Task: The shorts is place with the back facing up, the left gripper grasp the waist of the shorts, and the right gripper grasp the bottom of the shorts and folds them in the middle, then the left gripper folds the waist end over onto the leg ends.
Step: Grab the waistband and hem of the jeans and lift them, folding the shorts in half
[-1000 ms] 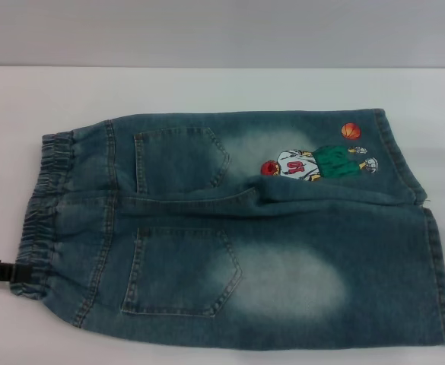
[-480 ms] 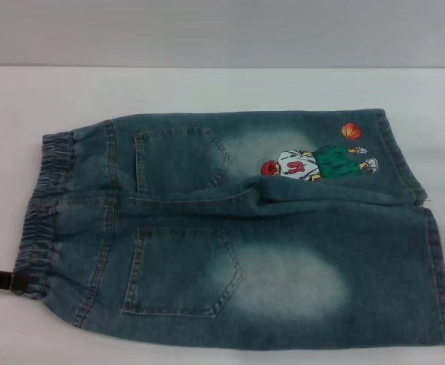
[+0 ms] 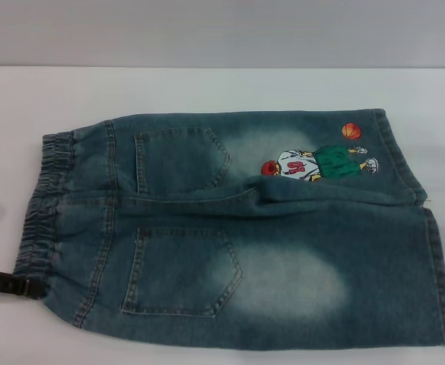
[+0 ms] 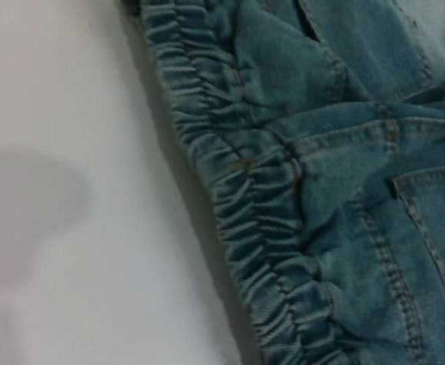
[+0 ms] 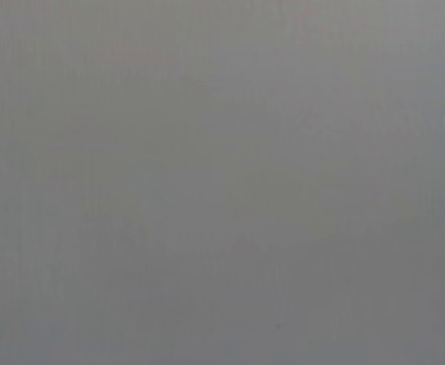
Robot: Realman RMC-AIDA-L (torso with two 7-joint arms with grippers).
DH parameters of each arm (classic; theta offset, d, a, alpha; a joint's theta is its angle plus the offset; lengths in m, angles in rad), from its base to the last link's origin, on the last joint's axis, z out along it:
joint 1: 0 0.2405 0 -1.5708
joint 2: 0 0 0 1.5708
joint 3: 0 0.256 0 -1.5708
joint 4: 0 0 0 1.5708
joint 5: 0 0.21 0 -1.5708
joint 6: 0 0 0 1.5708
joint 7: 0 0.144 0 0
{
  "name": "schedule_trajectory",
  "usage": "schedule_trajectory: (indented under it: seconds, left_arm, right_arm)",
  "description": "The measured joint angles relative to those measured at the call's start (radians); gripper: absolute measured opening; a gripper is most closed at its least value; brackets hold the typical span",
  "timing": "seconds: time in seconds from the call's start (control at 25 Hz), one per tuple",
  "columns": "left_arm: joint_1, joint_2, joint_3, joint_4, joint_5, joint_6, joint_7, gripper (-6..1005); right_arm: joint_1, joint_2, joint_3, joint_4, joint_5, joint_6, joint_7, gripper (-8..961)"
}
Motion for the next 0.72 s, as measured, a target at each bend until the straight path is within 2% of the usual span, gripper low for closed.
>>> schedule_trajectory:
  seconds: [0.72]
  left_arm:
    - [-0.046, -0.013, 0.000, -0.003, -0.007, 0.029, 0.000, 705]
  right_arm:
    - [-0.005, 0.000, 0.002, 0.004, 0.003, 0.005, 0.000, 588]
